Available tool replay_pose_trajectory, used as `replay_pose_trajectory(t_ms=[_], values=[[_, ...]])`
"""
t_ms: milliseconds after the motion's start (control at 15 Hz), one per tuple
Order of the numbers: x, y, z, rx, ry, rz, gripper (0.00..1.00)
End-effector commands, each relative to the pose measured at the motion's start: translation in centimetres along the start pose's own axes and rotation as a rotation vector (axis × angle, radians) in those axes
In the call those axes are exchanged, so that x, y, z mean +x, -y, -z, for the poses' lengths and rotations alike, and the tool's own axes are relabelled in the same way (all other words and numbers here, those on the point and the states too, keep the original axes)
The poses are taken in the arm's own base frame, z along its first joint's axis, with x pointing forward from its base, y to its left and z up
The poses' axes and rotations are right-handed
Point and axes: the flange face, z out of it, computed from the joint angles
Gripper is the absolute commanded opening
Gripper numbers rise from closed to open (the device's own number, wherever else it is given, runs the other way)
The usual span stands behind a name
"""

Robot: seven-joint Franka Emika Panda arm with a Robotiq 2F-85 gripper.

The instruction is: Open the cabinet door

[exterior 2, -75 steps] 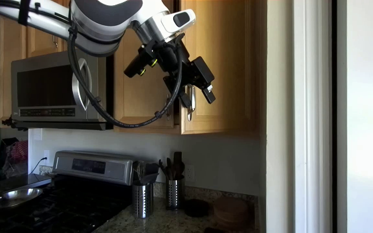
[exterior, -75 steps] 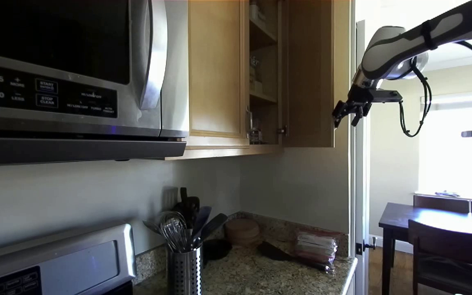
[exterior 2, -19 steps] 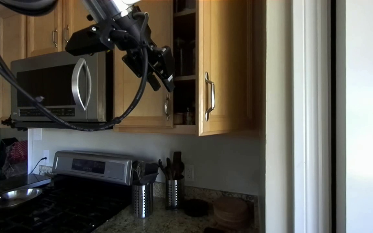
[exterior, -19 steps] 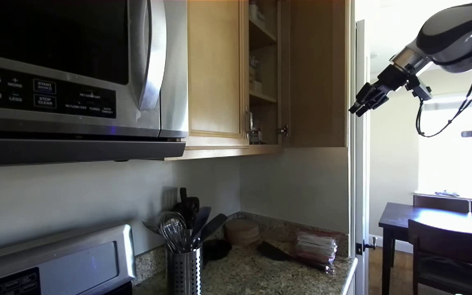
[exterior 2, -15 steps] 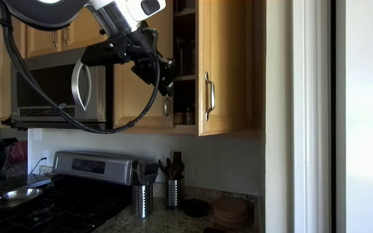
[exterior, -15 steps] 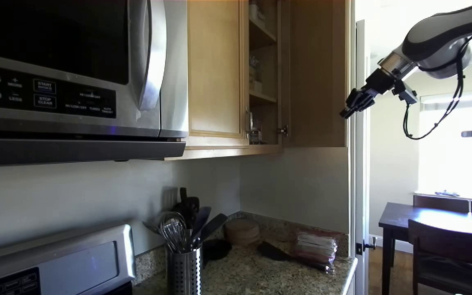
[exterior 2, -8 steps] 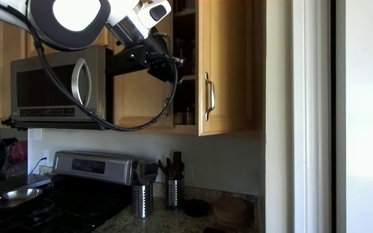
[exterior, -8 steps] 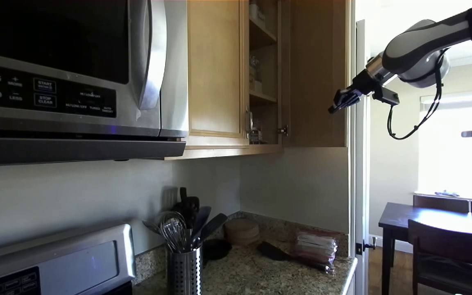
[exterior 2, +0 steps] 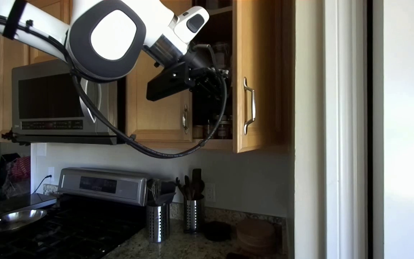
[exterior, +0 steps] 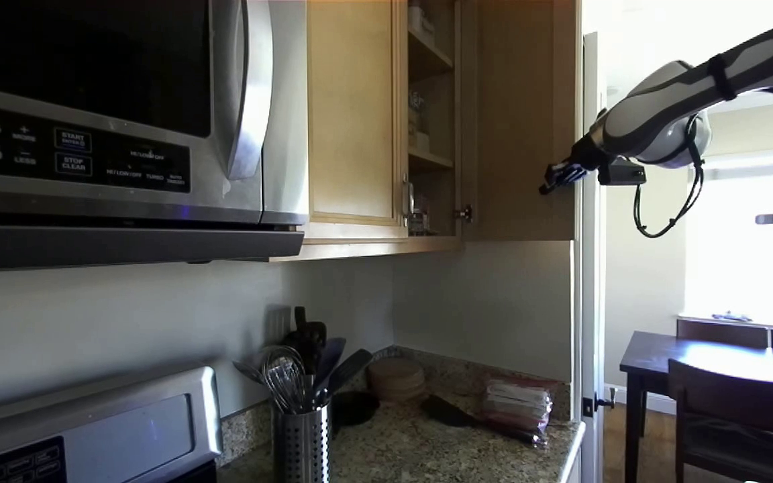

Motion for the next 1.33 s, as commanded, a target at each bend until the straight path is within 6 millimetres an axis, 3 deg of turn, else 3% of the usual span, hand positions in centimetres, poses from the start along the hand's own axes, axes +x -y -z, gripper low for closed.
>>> replay_pose_trajectory(t_ms=[0, 267, 733, 800, 867, 1267], values=[[0.0, -2.3, -1.7, -0.098, -0.012, 0.015, 0.07], [-0.3, -3.3, -2.1, -0.119, 0.012, 0.025, 0.06], [-2.9, 2.0, -0.5, 0.18, 0.224, 0.079, 0.07], [-3.7, 2.6, -0.8, 0.198, 0.284, 0.088, 0.32], [-4.6, 3.0, -1.1, 0.202, 0.346, 0.099, 0.32], [-10.1, 5.0, -2.2, 0.229, 0.606, 0.161, 0.7]])
